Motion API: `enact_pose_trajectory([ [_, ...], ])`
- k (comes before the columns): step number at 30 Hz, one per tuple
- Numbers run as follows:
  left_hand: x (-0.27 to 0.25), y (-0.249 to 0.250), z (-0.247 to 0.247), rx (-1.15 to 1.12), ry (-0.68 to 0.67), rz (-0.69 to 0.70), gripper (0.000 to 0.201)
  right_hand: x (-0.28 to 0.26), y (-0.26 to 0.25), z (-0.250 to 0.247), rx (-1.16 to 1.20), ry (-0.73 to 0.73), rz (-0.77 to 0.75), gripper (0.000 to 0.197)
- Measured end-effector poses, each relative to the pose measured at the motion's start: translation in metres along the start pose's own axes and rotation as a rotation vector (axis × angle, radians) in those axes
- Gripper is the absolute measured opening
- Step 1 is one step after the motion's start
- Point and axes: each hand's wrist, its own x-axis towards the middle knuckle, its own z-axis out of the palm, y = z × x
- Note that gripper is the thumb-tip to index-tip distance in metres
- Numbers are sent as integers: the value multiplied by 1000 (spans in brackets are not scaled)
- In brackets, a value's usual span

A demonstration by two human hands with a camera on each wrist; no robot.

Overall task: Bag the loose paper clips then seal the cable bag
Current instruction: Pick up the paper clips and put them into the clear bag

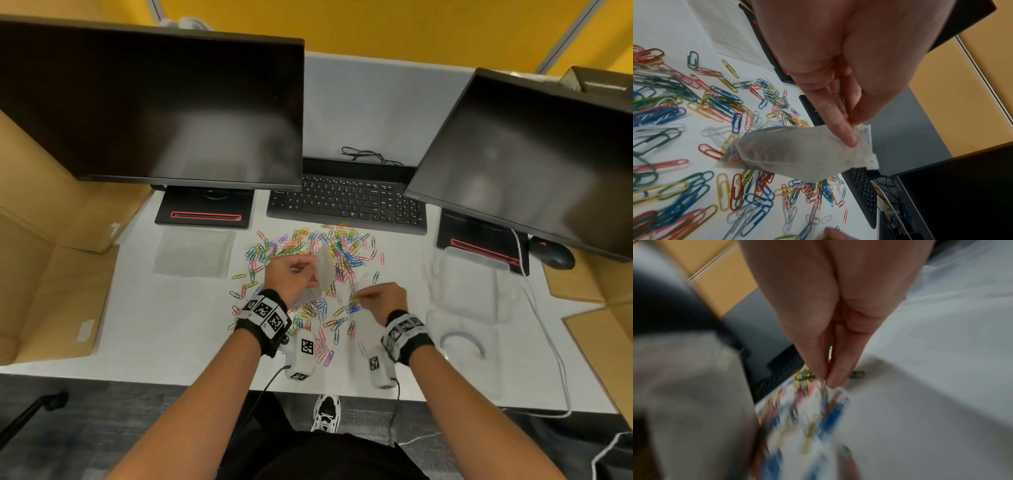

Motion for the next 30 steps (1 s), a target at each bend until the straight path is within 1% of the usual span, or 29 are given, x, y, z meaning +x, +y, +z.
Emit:
enact_pose_trajectory([
  [1, 1, 0, 1, 0, -6, -1, 18, 2, -3, -9, 116, -2, 64, 14],
  [3, 3, -1, 3, 10, -18, 2, 19, 2, -15, -24, 406, -14, 115, 19],
  [5, 5, -2, 5, 19, -16, 4, 18, 0, -35, -34, 746, -44, 108, 20],
  [6, 5, -2, 7, 14, -12, -2, 18, -2, -46, -37, 858, -77, 92, 20],
  [8, 6, -2, 9, 2, -8, -5, 17, -8, -68, -40, 939, -159, 49, 22],
  [10, 7, -1, 10, 9, -21, -1, 16, -12, -84, -37, 936, -208, 19, 23],
  [12, 9, -1, 10, 21, -34, 2, 16, -11, -92, -30, 899, -221, 34, 22],
  [14, 10, 0, 11, 31, -40, 6, 16, -6, -91, -19, 764, -199, 32, 22],
  [17, 10, 2, 11, 34, -45, 6, 16, 0, -86, -7, 393, -116, -54, 25],
  [19, 11, 3, 10, 35, -53, 11, 17, -2, -89, -4, 257, -84, -103, 23],
  [21, 10, 4, 11, 45, -63, 18, 17, -5, -96, -3, 162, -59, -189, 21],
  [23, 9, 6, 11, 47, -74, 28, 17, -8, -102, -2, 14, -70, -291, 22],
  [24, 8, 7, 11, 46, -78, 39, 17, -8, -105, -1, -53, -89, -317, 24],
  [26, 7, 9, 11, 55, -86, 59, 16, -8, -107, 0, -122, -132, -324, 24],
  [30, 7, 11, 9, 54, -91, 52, 18, -7, -109, -6, -226, -164, -357, 24],
])
